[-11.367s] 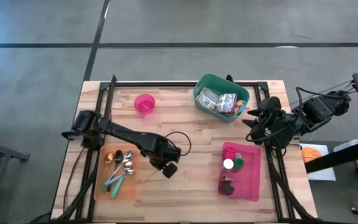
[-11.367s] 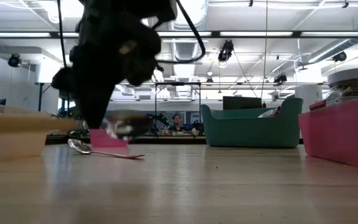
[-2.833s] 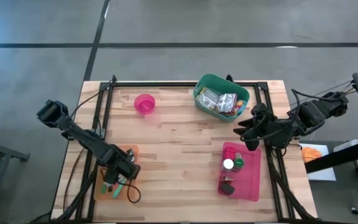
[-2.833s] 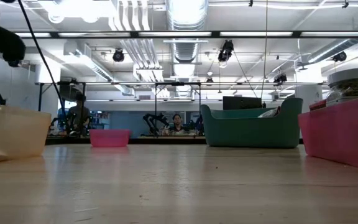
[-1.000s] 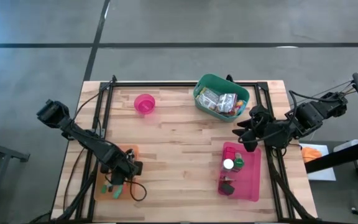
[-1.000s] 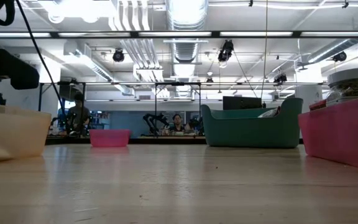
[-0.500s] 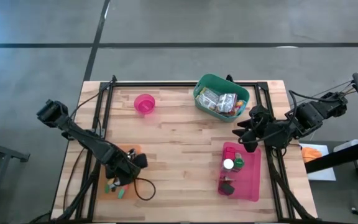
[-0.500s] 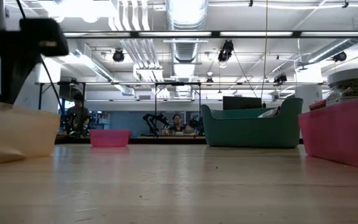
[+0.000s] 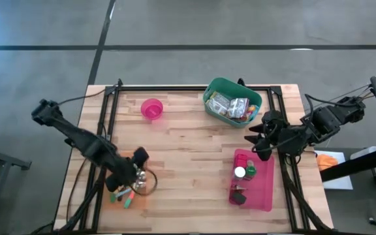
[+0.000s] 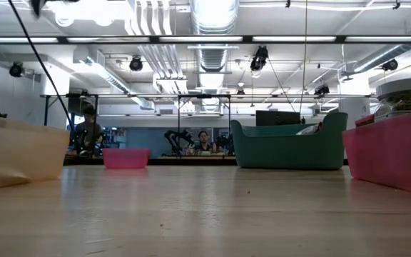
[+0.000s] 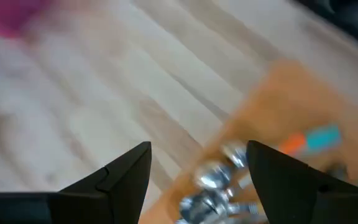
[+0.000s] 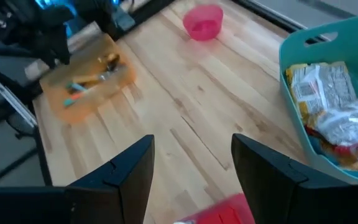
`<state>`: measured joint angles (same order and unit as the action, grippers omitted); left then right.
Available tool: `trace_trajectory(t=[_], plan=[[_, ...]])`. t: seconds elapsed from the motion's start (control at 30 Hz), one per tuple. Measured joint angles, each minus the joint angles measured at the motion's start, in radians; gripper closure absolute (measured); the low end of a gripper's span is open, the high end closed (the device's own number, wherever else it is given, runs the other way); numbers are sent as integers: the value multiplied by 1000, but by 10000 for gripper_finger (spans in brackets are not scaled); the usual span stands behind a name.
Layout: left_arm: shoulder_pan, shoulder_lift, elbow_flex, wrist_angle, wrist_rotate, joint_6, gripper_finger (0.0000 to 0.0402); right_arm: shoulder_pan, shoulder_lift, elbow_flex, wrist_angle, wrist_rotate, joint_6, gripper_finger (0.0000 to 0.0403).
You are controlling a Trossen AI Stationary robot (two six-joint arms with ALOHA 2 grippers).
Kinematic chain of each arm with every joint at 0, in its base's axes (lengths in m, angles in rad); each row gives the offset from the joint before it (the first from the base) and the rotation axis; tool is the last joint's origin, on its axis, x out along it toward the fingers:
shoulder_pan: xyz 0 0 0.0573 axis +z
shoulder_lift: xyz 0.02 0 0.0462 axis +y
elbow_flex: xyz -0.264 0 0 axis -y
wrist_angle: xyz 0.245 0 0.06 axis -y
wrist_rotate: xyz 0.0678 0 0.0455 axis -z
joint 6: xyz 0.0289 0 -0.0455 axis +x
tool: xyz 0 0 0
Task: Pick & Place Food Item
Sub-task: Return to Home Position
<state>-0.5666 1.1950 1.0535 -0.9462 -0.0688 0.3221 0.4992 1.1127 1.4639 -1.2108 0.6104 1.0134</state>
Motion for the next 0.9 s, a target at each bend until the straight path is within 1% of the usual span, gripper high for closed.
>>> trace_trajectory(t=[0.07,0.13,0.27,0.37,0.47,0.57,0.67,0.8,0.9], plan=[[25,-49,17,31,-38,-90,137,0,1,16,24,29,-9,193],[67,-97,21,98,-74,-209,137,1,1,39,49,44,-52,193],[186,-193,-9,349,-99,-444,137,2,0,103,47,44,-160,193],[281,-243,-49,512,-100,-566,137,2,-4,151,40,44,-254,193],[371,-288,-77,595,-116,-587,137,2,-12,188,33,42,-376,193],[424,-318,-111,643,-122,-626,137,4,-21,201,33,40,-418,193],[436,-340,-130,637,-121,-618,137,4,-21,207,33,39,-445,193],[436,-348,-141,635,-108,-552,137,5,-31,206,34,45,-416,193],[440,-355,-142,632,-100,-535,137,5,-67,192,39,75,-413,193]])
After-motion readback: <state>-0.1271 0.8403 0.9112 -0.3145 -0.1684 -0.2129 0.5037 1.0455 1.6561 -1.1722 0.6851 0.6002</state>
